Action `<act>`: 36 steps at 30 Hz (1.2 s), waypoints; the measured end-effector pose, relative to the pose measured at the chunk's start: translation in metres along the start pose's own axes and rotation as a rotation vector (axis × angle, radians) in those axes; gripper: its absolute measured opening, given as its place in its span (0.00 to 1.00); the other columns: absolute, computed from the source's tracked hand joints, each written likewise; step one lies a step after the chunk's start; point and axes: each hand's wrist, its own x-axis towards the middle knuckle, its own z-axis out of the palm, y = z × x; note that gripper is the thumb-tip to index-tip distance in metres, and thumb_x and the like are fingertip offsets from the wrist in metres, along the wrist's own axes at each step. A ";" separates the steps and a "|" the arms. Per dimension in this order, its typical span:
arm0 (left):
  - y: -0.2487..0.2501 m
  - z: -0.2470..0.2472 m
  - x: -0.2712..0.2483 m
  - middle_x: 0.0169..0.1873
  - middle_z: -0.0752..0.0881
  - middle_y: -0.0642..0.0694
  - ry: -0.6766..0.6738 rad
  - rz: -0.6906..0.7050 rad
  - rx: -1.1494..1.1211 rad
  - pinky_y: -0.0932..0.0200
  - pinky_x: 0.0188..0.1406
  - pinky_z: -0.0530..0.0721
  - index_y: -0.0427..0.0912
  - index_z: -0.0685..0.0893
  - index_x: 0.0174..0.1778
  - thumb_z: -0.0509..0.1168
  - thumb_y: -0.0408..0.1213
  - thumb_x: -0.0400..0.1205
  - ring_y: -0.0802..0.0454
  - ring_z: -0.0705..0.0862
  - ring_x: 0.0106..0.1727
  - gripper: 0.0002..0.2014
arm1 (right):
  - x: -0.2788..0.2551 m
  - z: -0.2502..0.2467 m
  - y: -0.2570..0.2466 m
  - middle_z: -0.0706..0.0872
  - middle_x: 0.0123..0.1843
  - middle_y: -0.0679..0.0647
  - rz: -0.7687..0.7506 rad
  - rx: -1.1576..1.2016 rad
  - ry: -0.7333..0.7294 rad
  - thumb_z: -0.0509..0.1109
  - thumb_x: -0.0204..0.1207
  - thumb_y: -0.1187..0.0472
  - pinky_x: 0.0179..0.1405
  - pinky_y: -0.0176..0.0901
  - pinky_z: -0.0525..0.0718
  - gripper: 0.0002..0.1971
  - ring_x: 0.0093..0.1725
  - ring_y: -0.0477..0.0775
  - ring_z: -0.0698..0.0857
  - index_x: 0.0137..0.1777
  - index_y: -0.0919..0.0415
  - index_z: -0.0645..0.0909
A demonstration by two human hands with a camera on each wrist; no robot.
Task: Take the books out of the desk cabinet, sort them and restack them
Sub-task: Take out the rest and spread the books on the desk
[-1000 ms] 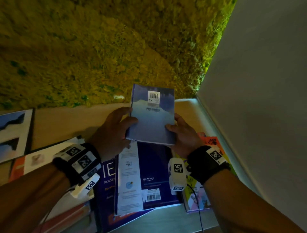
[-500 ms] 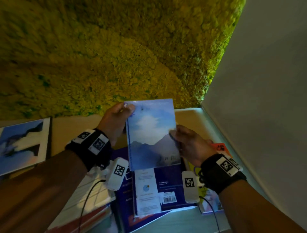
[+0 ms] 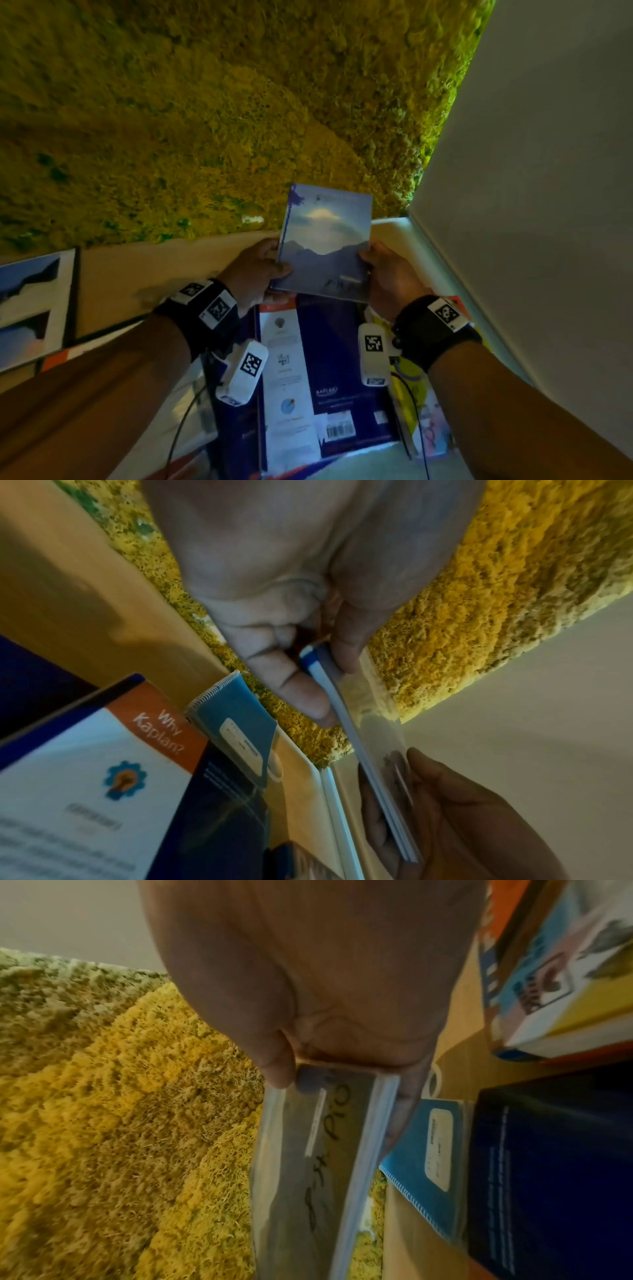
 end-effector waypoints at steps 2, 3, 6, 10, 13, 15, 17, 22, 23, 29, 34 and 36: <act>0.007 0.007 0.018 0.57 0.85 0.45 0.052 -0.011 -0.004 0.47 0.42 0.89 0.54 0.81 0.59 0.65 0.32 0.87 0.40 0.88 0.52 0.11 | 0.025 -0.010 -0.002 0.88 0.67 0.67 0.025 -0.055 -0.097 0.64 0.85 0.70 0.55 0.61 0.88 0.13 0.57 0.64 0.91 0.66 0.62 0.82; 0.009 0.010 0.028 0.56 0.85 0.44 0.090 -0.015 -0.006 0.46 0.44 0.89 0.54 0.81 0.59 0.65 0.32 0.86 0.39 0.88 0.51 0.11 | 0.036 -0.015 -0.005 0.89 0.67 0.64 0.047 -0.111 -0.136 0.64 0.85 0.71 0.54 0.60 0.89 0.16 0.59 0.64 0.91 0.69 0.60 0.82; 0.009 0.018 0.066 0.54 0.85 0.41 0.201 -0.050 0.034 0.38 0.53 0.89 0.54 0.81 0.52 0.65 0.32 0.86 0.38 0.89 0.47 0.10 | 0.068 -0.024 -0.013 0.90 0.62 0.58 0.154 -0.281 -0.116 0.64 0.88 0.68 0.48 0.57 0.89 0.14 0.55 0.63 0.90 0.69 0.55 0.81; -0.008 0.025 0.104 0.64 0.82 0.41 0.199 -0.121 0.412 0.42 0.58 0.86 0.46 0.79 0.60 0.68 0.34 0.85 0.37 0.86 0.62 0.09 | 0.107 -0.033 -0.004 0.88 0.58 0.61 0.164 -0.669 -0.089 0.69 0.86 0.61 0.53 0.60 0.88 0.05 0.51 0.59 0.87 0.58 0.58 0.84; -0.030 0.021 0.123 0.67 0.81 0.44 0.108 -0.114 0.898 0.55 0.56 0.75 0.44 0.77 0.71 0.68 0.45 0.84 0.41 0.81 0.66 0.20 | 0.122 -0.047 0.022 0.89 0.61 0.64 0.161 -1.059 -0.146 0.70 0.85 0.56 0.62 0.59 0.86 0.15 0.59 0.65 0.87 0.63 0.66 0.86; -0.039 0.019 0.133 0.68 0.81 0.43 0.010 -0.153 1.005 0.55 0.58 0.75 0.43 0.79 0.71 0.67 0.49 0.84 0.44 0.80 0.64 0.22 | 0.127 -0.052 0.034 0.87 0.67 0.65 0.158 -1.298 -0.176 0.68 0.85 0.54 0.68 0.55 0.84 0.18 0.67 0.66 0.85 0.69 0.66 0.84; -0.043 0.019 0.143 0.50 0.82 0.45 -0.027 -0.178 0.980 0.62 0.47 0.76 0.42 0.83 0.52 0.68 0.43 0.83 0.49 0.80 0.49 0.09 | 0.129 -0.050 0.037 0.88 0.68 0.64 0.193 -1.259 -0.181 0.68 0.85 0.56 0.69 0.53 0.83 0.18 0.69 0.65 0.85 0.69 0.65 0.84; -0.049 0.012 0.164 0.43 0.80 0.44 -0.015 -0.135 1.031 0.51 0.44 0.73 0.47 0.76 0.35 0.70 0.45 0.78 0.42 0.81 0.46 0.11 | 0.127 -0.039 0.040 0.88 0.69 0.63 0.152 -1.119 -0.241 0.68 0.86 0.59 0.71 0.51 0.80 0.16 0.71 0.64 0.85 0.70 0.63 0.85; -0.048 0.010 0.165 0.46 0.80 0.45 -0.017 -0.129 1.040 0.51 0.45 0.73 0.46 0.79 0.38 0.69 0.45 0.80 0.41 0.81 0.50 0.09 | 0.126 -0.037 0.039 0.87 0.70 0.63 0.147 -1.116 -0.242 0.68 0.86 0.59 0.72 0.51 0.80 0.16 0.71 0.64 0.84 0.71 0.63 0.84; -0.031 0.004 0.131 0.71 0.76 0.43 0.027 -0.032 0.947 0.58 0.57 0.70 0.50 0.80 0.68 0.67 0.49 0.84 0.44 0.77 0.70 0.17 | 0.115 -0.036 0.035 0.87 0.58 0.58 0.018 -1.210 -0.179 0.69 0.86 0.60 0.47 0.43 0.83 0.08 0.52 0.56 0.86 0.53 0.62 0.87; -0.027 -0.041 0.048 0.76 0.77 0.46 0.069 0.086 0.902 0.58 0.55 0.70 0.51 0.78 0.75 0.69 0.49 0.83 0.45 0.77 0.73 0.24 | 0.062 -0.002 0.028 0.88 0.63 0.62 -0.176 -1.007 -0.099 0.70 0.83 0.63 0.67 0.57 0.82 0.06 0.63 0.61 0.86 0.54 0.61 0.88; -0.034 -0.076 0.011 0.78 0.74 0.48 0.067 0.028 0.890 0.55 0.58 0.71 0.53 0.78 0.75 0.68 0.52 0.83 0.45 0.75 0.76 0.24 | 0.032 0.025 0.041 0.89 0.58 0.62 -0.170 -0.967 -0.177 0.71 0.80 0.60 0.65 0.59 0.81 0.03 0.60 0.60 0.86 0.46 0.54 0.86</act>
